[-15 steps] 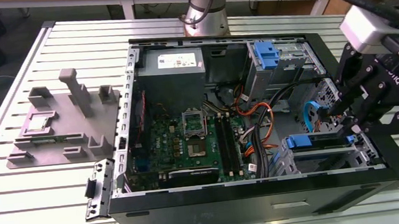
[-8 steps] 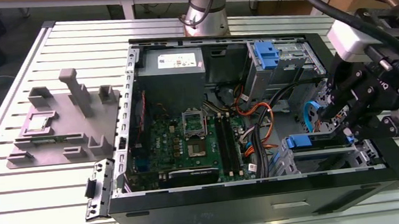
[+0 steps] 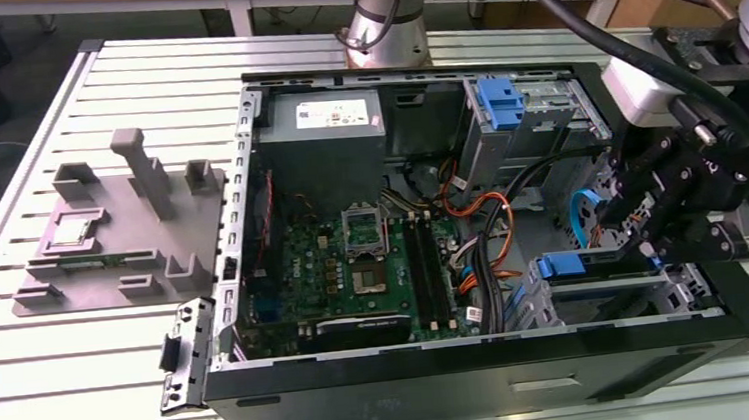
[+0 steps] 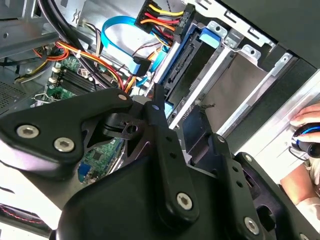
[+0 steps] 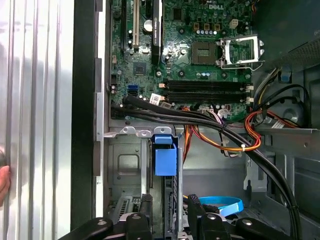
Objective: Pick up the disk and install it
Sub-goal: 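Insert the disk into the insertion slot, then insert the first disk wire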
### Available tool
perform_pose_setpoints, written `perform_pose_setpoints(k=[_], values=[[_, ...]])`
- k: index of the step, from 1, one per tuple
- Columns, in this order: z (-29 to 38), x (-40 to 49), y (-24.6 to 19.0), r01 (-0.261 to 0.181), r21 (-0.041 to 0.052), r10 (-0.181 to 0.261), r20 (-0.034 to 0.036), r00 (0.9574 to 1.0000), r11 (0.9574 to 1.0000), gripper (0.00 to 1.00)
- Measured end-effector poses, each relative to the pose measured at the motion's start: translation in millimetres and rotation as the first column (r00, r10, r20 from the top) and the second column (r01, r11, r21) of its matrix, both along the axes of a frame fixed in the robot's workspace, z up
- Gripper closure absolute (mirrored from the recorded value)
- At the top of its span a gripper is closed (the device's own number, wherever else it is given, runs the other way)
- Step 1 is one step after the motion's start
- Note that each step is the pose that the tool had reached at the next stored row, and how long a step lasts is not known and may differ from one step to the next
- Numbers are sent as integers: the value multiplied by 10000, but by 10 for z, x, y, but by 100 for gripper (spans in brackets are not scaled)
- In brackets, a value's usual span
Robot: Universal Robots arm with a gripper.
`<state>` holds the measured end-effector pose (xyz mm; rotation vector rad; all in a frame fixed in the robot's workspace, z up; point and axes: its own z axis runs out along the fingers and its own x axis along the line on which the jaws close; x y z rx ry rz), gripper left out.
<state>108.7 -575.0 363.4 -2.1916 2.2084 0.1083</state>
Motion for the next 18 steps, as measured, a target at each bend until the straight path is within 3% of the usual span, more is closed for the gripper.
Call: perform_pose_setpoints(k=[11,18], values=[[-6,-7,1,1,2,-1,1,10000,10000,58],[-5,-7,83,1,2,-1,1,10000,10000,58]])
